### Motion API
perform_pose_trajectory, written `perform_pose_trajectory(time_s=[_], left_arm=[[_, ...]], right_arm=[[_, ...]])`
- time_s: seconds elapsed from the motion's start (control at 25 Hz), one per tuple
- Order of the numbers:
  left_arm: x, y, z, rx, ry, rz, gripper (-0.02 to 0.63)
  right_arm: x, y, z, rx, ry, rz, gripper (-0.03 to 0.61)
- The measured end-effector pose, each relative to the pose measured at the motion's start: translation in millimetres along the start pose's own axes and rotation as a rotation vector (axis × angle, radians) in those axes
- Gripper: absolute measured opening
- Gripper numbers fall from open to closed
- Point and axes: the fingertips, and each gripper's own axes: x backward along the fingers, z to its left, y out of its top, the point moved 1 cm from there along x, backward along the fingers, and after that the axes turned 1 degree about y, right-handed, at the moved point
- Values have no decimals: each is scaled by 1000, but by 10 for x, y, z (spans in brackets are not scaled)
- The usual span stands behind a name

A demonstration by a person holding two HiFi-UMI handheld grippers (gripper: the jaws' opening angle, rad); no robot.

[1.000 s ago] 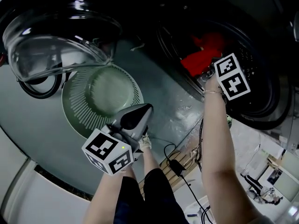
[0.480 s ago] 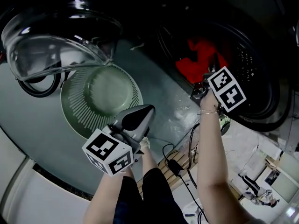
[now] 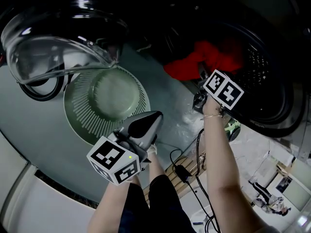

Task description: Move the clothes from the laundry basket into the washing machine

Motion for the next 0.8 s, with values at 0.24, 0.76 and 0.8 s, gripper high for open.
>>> perform_pose_trajectory(time_s=[0.24,0.76,0.8], left_arm=[[2,25,12,6,-3,-12,2],[118,111,-50,-6,-35,-17,2],[123,112,-45,-7,-35,-15,2]], right_arm=[[-74,318,98,62,24,-17,167],[583,1770,-166,50,-141,-599,110],[614,1824,-187,42,-156,-620,114]])
